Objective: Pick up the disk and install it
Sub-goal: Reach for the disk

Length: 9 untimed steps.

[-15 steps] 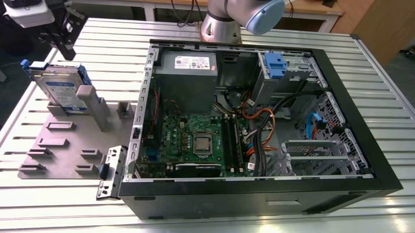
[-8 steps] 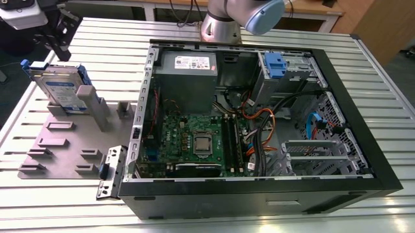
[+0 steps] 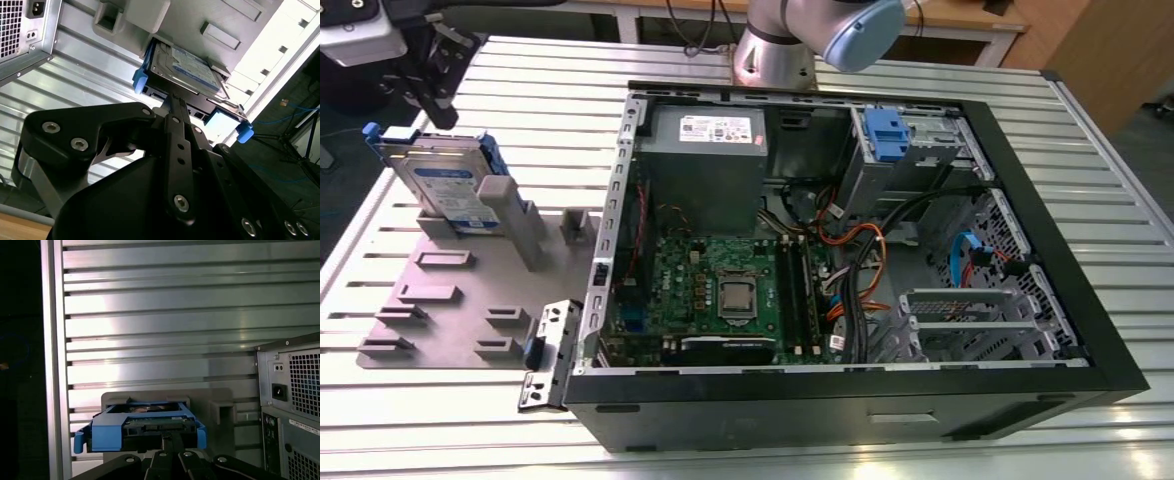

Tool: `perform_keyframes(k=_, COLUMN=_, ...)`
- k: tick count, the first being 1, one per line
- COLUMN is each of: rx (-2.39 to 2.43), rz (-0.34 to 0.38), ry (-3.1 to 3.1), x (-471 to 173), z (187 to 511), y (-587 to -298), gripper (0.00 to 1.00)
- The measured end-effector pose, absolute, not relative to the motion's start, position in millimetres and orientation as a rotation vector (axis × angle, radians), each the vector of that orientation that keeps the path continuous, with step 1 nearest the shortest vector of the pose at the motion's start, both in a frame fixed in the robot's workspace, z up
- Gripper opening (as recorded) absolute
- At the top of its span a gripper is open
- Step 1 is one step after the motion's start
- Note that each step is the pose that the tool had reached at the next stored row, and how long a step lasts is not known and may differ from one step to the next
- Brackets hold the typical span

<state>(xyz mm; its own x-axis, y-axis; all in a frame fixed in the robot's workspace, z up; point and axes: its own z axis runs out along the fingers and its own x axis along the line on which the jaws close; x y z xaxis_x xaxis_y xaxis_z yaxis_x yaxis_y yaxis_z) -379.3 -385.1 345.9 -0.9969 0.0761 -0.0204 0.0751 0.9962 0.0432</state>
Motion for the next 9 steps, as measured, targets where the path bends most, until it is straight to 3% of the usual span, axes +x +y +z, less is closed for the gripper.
perform_keyframes(k=9, rx=0.118, rz=0.062, ry=3.118, x=-384.7, z=341.9, y=-385.1, gripper=0.11)
